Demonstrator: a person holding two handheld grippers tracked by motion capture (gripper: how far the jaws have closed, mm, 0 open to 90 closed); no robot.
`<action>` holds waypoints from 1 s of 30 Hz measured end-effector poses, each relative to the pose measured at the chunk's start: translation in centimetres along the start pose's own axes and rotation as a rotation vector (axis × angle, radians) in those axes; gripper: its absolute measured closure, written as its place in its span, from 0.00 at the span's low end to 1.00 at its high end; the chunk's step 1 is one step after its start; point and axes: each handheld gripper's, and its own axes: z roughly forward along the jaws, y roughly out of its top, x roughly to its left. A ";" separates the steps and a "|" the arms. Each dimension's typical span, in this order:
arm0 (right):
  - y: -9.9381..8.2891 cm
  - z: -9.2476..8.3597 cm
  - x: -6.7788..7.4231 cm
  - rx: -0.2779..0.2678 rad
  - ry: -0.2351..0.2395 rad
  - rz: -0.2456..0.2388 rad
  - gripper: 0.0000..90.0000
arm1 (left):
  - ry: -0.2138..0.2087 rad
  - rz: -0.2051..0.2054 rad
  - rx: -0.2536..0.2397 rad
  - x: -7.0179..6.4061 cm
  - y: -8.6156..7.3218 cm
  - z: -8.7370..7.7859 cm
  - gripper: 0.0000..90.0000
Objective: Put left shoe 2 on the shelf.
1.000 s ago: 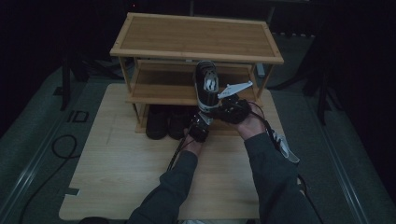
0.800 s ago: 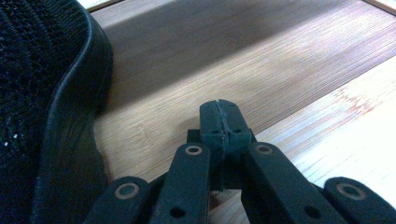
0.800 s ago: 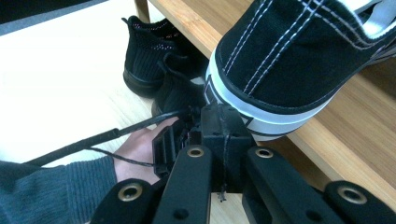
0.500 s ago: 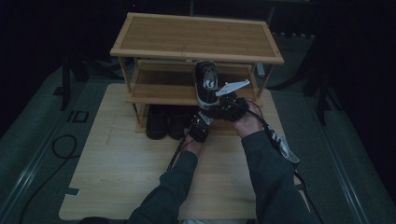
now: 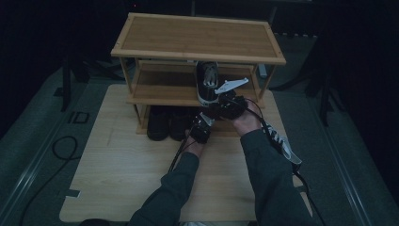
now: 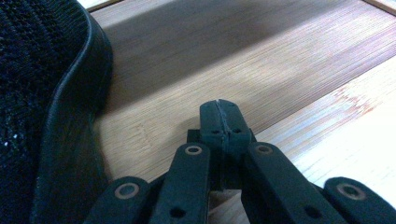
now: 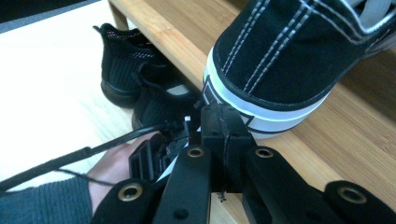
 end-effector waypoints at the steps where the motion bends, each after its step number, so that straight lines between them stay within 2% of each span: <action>1: 0.0 0.1 -0.1 -0.002 0.000 0.006 1.00 | -0.003 -0.002 -0.001 0.0 0.0 0.0 1.00; 10: 0.3 0.6 -0.2 -0.009 0.010 0.011 1.00 | -0.002 0.000 -0.001 0.0 0.0 0.0 1.00; 23: 0.7 1.0 0.2 -0.017 0.030 -0.011 1.00 | -0.003 -0.002 -0.002 0.0 0.0 0.0 1.00; 30: 0.6 0.2 0.6 -0.015 0.024 -0.022 0.90 | -0.003 -0.003 -0.002 0.0 0.0 0.0 1.00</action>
